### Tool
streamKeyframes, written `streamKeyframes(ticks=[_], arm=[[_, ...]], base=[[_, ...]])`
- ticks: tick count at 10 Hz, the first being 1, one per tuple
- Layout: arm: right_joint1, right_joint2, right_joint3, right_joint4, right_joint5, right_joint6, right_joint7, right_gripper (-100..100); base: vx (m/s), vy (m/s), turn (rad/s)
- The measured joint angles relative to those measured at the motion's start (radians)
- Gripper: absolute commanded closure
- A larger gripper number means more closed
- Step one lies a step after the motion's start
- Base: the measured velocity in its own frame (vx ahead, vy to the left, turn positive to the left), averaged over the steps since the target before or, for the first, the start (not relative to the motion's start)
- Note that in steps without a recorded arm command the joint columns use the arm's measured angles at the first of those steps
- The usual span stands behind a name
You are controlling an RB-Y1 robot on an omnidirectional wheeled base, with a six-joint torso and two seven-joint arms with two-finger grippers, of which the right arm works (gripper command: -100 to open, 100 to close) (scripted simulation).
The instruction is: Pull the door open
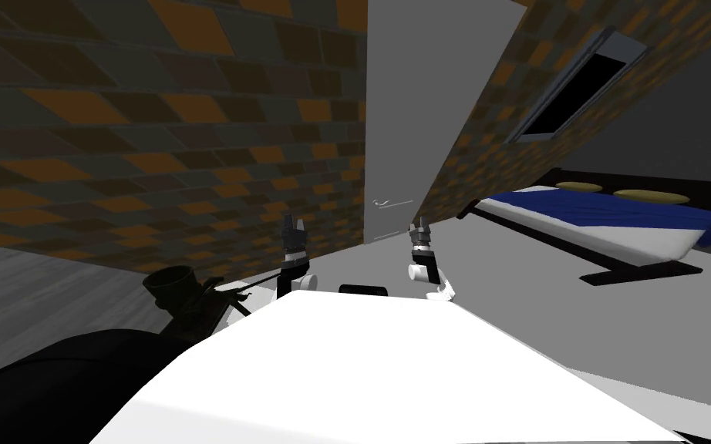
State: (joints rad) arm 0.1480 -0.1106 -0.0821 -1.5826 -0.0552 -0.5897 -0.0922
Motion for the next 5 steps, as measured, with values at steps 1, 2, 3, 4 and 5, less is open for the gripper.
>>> streamKeyframes(ticks=[1, 2, 3, 4, 5], arm=[[-0.014, -0.003, -0.001, 0.027, 0.000, -0.001, 0.001, -100], [-0.034, -0.009, -0.003, 0.072, 0.000, -0.012, 0.001, -100], [-0.045, -0.014, -0.004, 0.099, 0.000, -0.015, 0.001, -100], [-0.063, -0.018, -0.005, 0.133, 0.001, -0.017, 0.002, -100], [-0.072, -0.022, -0.005, 0.162, 0.001, -0.022, 0.003, -100]], base=[[0.064, -0.047, 0.179], [0.067, -0.062, 0.152], [0.073, -0.076, 0.145], [0.082, -0.071, 0.145], [0.059, -0.044, 0.035]])
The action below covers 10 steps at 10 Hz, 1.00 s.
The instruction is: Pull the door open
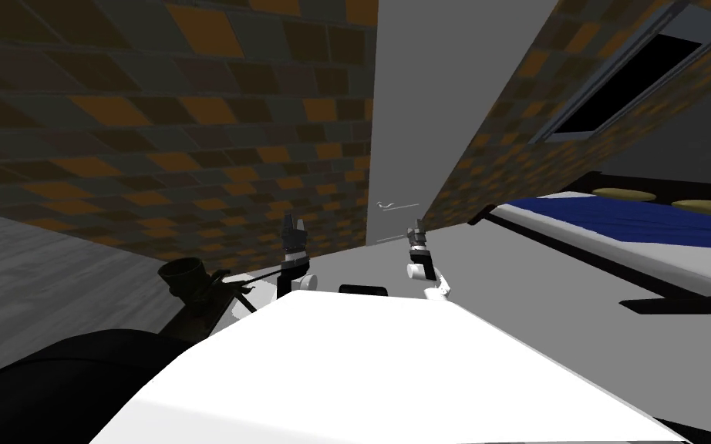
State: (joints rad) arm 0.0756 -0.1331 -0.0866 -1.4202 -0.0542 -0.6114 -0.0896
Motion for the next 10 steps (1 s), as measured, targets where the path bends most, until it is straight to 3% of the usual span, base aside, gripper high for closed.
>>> streamKeyframes(ticks=[2, 5, 10], arm=[[-0.012, -0.007, -0.001, 0.040, 0.000, -0.006, -0.001, -100], [-0.063, -0.017, -0.003, 0.140, 0.002, -0.019, 0.003, -100], [-0.121, -0.030, -0.005, 0.276, 0.004, -0.032, 0.008, -100]], base=[[0.052, -0.046, 0.105], [0.078, -0.075, 0.161], [0.053, -0.049, 0.087]])
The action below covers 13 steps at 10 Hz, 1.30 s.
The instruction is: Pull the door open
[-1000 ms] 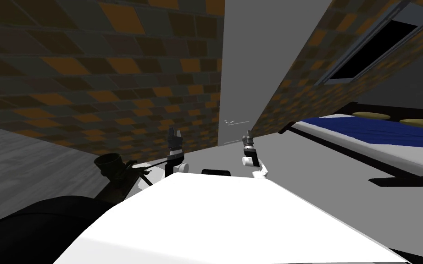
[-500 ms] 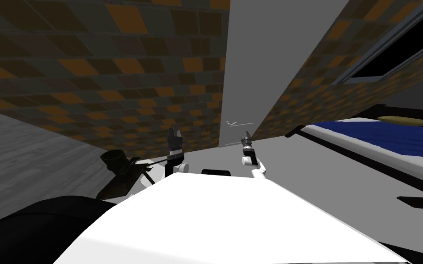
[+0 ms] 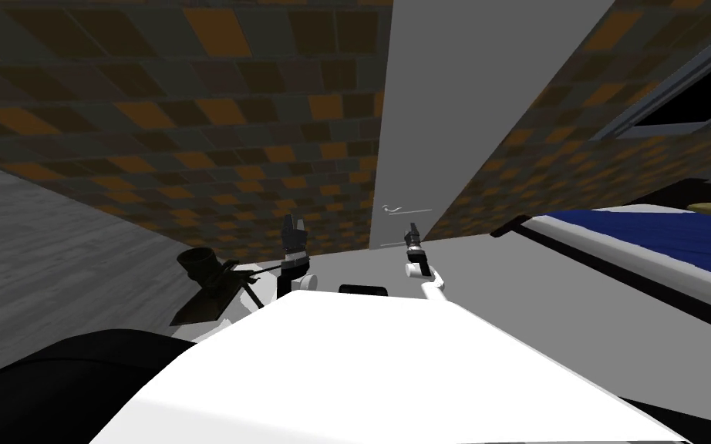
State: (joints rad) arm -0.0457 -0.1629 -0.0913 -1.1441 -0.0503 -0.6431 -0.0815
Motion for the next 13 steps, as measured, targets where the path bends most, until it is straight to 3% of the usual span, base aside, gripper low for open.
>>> streamKeyframes(ticks=[2, 7, 9, 13], arm=[[-0.019, -0.004, -0.001, 0.043, 0.000, -0.004, 0.002, -100], [-0.095, -0.017, -0.004, 0.216, 0.003, -0.033, 0.009, -100], [-0.109, -0.021, -0.004, 0.248, 0.004, -0.027, 0.012, -100], [-0.160, -0.033, -0.006, 0.359, 0.006, -0.038, 0.013, -100]], base=[[0.041, -0.052, 0.122], [0.068, -0.082, 0.126], [0.060, -0.068, 0.116], [0.051, -0.071, 0.106]])
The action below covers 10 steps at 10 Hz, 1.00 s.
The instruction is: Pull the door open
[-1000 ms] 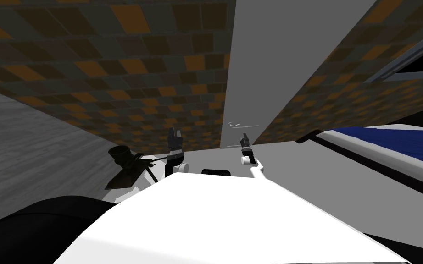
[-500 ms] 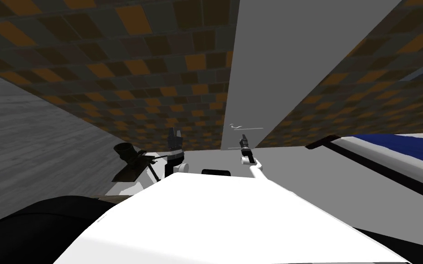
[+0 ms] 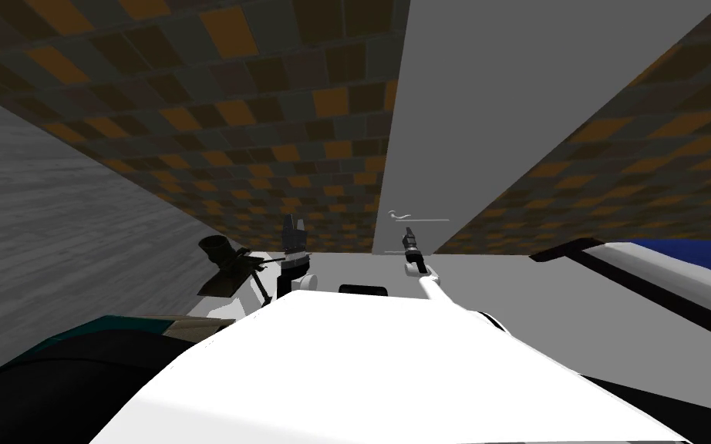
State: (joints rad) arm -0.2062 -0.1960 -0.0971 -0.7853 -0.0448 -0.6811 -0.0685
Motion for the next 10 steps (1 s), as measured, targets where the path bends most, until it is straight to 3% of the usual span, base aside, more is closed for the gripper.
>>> streamKeyframes(ticks=[8, 10], arm=[[-0.089, -0.015, -0.003, 0.197, 0.003, -0.025, 0.008, -100], [-0.096, -0.016, -0.004, 0.217, 0.004, -0.022, 0.010, -100]], base=[[0.051, -0.072, 0.099], [0.026, -0.039, 0.032]])
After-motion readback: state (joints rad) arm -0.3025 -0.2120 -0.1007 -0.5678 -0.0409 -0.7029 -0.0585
